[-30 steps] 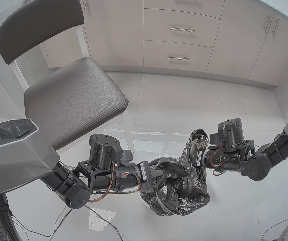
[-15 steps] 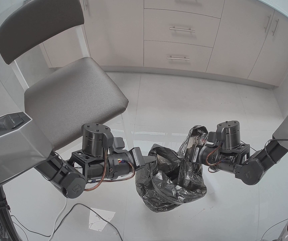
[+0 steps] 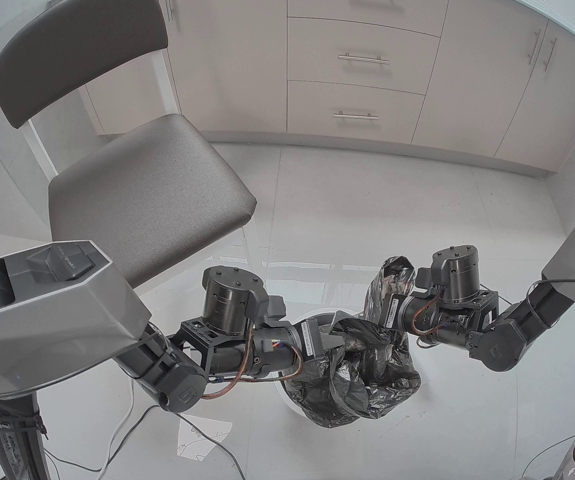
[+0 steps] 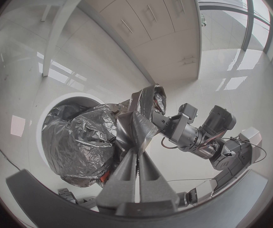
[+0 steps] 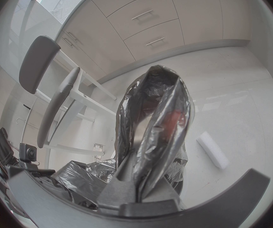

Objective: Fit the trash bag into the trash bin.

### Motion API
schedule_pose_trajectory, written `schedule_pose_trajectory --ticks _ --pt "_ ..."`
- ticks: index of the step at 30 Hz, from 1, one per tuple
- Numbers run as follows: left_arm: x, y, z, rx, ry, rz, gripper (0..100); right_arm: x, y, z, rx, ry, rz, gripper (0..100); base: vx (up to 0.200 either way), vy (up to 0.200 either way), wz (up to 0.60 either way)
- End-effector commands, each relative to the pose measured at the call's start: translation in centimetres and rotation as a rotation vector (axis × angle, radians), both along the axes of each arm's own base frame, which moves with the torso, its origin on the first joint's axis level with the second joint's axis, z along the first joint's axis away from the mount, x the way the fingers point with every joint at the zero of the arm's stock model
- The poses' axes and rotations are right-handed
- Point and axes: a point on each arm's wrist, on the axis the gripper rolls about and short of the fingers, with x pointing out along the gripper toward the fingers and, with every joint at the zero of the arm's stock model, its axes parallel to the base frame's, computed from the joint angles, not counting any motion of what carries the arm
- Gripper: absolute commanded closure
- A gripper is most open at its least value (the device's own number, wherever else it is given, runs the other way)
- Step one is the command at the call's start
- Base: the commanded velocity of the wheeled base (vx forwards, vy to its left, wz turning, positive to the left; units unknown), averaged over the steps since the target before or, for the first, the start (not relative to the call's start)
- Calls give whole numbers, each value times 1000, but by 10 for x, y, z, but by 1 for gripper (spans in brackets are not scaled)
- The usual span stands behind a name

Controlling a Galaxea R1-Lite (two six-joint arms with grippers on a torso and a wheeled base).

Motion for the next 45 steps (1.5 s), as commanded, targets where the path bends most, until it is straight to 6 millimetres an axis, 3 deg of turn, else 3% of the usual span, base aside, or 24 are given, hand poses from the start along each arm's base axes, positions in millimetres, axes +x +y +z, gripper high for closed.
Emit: schedule_pose_trajectory --ticks 1,7,11,14,26,34,45 --pt "-2 -8 -6 5 7 -18 100 -1 0 -1 4 -4 0 100 0 0 0" --pt "0 -9 11 -29 -30 -16 100 -3 -1 0 38 -64 7 100 0 0 0" --pt "5 -4 34 -72 -84 1 100 -4 -2 -3 62 -129 5 100 0 0 0" --pt "11 0 35 -75 -90 21 100 -5 -2 -4 60 -130 5 100 0 0 0" --pt "20 -4 -19 -11 -8 24 100 -3 -1 -11 37 -122 13 100 0 0 0" --pt "33 7 -36 11 20 67 100 -2 1 -20 26 -104 16 100 0 0 0" --pt "48 21 -36 10 20 115 100 -3 2 -24 20 -93 20 100 0 0 0"
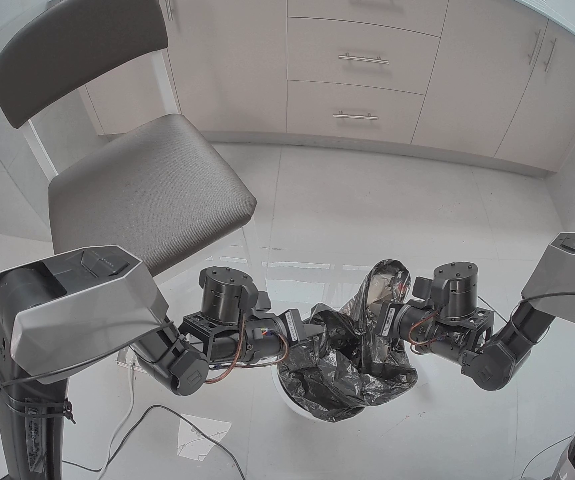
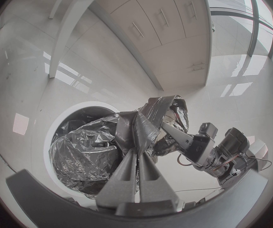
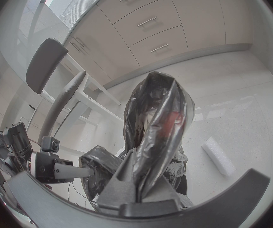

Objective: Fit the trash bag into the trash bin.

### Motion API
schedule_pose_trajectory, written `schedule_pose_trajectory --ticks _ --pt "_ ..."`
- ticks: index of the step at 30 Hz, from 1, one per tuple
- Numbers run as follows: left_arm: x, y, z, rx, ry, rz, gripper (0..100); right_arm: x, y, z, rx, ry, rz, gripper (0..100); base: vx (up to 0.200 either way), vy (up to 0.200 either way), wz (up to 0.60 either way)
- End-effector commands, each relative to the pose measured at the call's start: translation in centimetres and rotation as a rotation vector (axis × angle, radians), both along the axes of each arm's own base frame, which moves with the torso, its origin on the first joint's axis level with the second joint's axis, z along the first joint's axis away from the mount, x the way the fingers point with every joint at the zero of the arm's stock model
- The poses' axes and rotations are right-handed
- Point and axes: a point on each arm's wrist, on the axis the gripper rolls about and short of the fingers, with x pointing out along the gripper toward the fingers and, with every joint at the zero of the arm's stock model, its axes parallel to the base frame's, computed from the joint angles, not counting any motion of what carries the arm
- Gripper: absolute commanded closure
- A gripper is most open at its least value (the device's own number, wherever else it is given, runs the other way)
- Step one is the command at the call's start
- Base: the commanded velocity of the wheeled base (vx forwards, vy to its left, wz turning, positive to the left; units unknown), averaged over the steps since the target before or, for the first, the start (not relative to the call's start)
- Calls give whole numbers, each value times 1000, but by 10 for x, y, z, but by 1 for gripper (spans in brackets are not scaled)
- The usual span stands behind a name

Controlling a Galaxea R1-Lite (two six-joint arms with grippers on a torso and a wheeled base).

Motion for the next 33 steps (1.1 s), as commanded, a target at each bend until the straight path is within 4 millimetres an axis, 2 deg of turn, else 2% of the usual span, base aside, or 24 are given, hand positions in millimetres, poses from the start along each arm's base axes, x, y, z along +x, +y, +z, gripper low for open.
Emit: schedule_pose_trajectory --ticks 1,5,8,12,17,18,26,33 --pt "5 8 -2 3 7 24 100 -1 1 -3 -4 8 4 100 0 0 0" --pt "6 25 0 32 47 62 100 -1 1 -3 -6 9 6 100 0 0 0" --pt "-3 33 10 70 104 74 100 0 2 -14 -43 24 18 100 0 0 0" --pt "-20 27 14 157 168 83 100 -3 7 -23 -64 44 39 100 0 0 0" --pt "-31 17 12 225 165 112 100 -7 8 -31 -76 71 47 100 0 0 0" --pt "-34 16 12 243 182 107 100 -11 7 -38 -92 97 52 100 0 0 0" --pt "-41 20 8 322 238 94 100 -20 3 -66 -106 110 56 100 0 0 0" --pt "-42 28 2 509 164 163 100 -20 3 -71 -122 114 61 100 0 0 0"
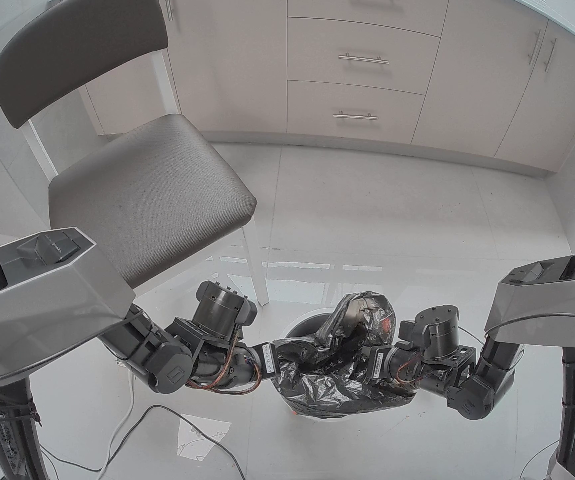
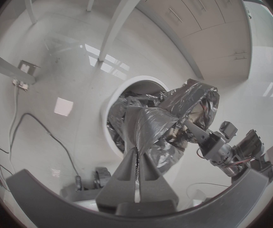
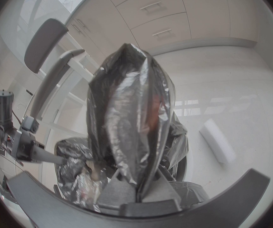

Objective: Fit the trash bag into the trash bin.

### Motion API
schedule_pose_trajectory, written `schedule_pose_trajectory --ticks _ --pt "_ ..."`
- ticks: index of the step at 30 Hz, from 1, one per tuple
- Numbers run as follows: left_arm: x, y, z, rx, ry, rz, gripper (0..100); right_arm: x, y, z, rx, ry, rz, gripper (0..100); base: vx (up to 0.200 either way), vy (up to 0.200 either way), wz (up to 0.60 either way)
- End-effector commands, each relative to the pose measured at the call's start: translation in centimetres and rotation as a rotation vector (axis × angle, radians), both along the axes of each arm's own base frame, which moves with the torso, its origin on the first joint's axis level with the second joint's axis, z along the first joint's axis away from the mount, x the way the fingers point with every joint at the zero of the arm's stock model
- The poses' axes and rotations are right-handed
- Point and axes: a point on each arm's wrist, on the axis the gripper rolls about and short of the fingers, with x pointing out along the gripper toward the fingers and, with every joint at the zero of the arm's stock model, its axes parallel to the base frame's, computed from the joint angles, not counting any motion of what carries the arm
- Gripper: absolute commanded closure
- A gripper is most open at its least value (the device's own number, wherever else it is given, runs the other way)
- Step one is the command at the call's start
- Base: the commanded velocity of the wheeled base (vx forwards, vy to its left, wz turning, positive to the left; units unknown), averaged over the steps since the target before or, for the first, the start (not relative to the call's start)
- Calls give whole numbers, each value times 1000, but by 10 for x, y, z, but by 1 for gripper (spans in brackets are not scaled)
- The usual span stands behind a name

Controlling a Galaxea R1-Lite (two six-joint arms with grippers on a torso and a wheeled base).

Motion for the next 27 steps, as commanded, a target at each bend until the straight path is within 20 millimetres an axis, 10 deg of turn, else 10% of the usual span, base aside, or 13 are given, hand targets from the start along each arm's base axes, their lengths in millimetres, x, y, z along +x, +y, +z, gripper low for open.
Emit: schedule_pose_trajectory --ticks 1,15,27 --pt "-3 5 -1 83 -19 -12 100 -3 -1 -9 -19 26 3 100 0 0 0" --pt "-32 -24 -10 151 17 -135 100 -11 -5 -10 -25 52 -1 100 0 0 0" --pt "-20 -10 -27 297 -5 -149 100 -6 -5 -18 -59 41 -55 100 0 0 0"
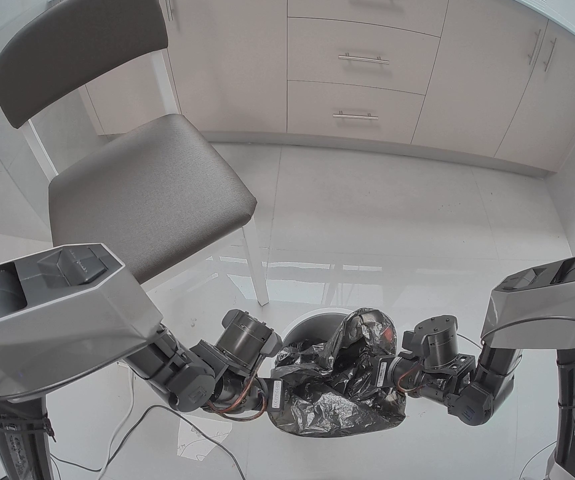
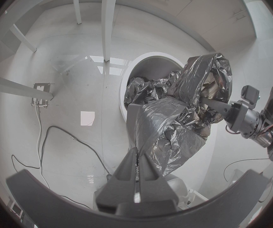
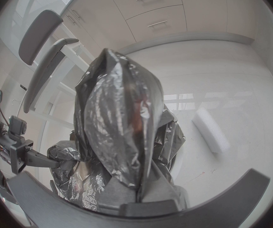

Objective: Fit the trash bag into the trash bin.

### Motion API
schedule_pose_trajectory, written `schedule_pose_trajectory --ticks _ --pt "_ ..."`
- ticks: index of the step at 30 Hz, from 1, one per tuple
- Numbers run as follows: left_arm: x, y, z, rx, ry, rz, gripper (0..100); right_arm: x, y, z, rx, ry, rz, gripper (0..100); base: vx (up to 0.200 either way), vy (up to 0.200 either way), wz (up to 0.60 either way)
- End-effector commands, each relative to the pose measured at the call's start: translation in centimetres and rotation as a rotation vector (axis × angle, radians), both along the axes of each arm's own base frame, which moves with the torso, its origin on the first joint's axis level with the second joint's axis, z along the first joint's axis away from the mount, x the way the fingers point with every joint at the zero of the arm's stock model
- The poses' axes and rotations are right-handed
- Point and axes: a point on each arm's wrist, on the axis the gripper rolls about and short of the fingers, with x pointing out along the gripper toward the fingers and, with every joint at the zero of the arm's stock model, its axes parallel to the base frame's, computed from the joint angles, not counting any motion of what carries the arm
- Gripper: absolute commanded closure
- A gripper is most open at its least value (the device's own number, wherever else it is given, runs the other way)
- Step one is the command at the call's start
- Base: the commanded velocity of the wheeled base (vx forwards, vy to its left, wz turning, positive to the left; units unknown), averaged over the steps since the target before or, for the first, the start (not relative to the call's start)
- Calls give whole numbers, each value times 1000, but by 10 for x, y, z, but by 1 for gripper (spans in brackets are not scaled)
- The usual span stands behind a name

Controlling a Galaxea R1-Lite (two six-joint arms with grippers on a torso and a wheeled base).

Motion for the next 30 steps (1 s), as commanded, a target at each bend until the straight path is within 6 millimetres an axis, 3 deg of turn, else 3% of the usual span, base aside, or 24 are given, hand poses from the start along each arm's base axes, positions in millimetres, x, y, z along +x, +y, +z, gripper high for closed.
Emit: schedule_pose_trajectory --ticks 1,8,30 --pt "11 12 -8 27 0 15 100 3 0 -4 -8 0 -13 100 0 0 0" --pt "24 18 -7 18 -19 44 100 14 -4 1 -4 -50 -63 100 0 0 0" --pt "39 11 -9 -2 -47 45 100 3 -28 -6 -128 -18 -138 100 0 0 0"
